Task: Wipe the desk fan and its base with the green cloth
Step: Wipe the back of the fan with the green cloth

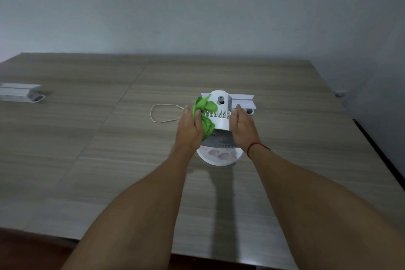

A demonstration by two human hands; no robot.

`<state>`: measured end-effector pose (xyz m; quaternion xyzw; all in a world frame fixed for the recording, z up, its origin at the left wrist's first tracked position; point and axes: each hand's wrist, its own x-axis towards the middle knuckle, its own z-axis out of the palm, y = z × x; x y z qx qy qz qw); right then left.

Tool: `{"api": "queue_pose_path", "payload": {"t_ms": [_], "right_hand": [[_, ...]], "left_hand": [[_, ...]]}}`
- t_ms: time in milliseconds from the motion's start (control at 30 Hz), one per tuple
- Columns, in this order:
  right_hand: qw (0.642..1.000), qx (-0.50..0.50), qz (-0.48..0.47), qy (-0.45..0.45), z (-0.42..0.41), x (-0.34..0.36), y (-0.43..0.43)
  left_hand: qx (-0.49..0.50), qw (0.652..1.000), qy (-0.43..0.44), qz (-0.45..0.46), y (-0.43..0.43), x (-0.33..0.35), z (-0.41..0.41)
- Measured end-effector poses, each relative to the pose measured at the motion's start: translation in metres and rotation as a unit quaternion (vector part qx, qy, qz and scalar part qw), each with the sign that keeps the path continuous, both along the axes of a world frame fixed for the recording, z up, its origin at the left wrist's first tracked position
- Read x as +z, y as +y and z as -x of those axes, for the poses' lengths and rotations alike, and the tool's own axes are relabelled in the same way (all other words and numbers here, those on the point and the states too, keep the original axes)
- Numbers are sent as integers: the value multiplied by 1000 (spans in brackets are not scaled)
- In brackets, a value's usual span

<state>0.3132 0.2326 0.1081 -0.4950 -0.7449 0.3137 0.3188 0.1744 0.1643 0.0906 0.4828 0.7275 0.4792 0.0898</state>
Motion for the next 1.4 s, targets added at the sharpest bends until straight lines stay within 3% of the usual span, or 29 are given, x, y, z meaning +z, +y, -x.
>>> {"api": "queue_pose_path", "payload": {"t_ms": [267, 433, 533, 600, 767, 867, 1000, 1100, 1233, 1400], "right_hand": [[1000, -21, -11, -3, 7, -3, 6], [1000, -15, -24, 8, 3, -8, 12], [999, -18, -29, 10, 6, -9, 15], [999, -21, -24, 7, 7, -6, 15], [1000, -17, 15, 19, 6, 8, 9], [999, 2, -19, -36, 7, 7, 2], [996, -51, -25, -73, 14, 3, -3], [995, -53, -18, -79, 15, 4, -1], [997, -58, -20, -55, 13, 6, 3], [994, -91, -65, -9, 11, 4, -5]], "left_hand": [[82, 980, -172, 53, 7, -2, 9], [100, 910, -379, 137, 21, -59, 43], [113, 881, -437, 141, 26, -75, 49], [120, 895, -413, 116, 14, -33, 29], [117, 962, -242, 49, 0, 10, -5], [122, 967, -218, 44, 0, 9, -9], [114, 962, -241, 57, -5, 8, -3], [107, 932, -334, 96, 2, -8, 16], [85, 854, -499, 120, 33, -74, 49], [30, 810, -577, 99, 24, -60, 38]]}}
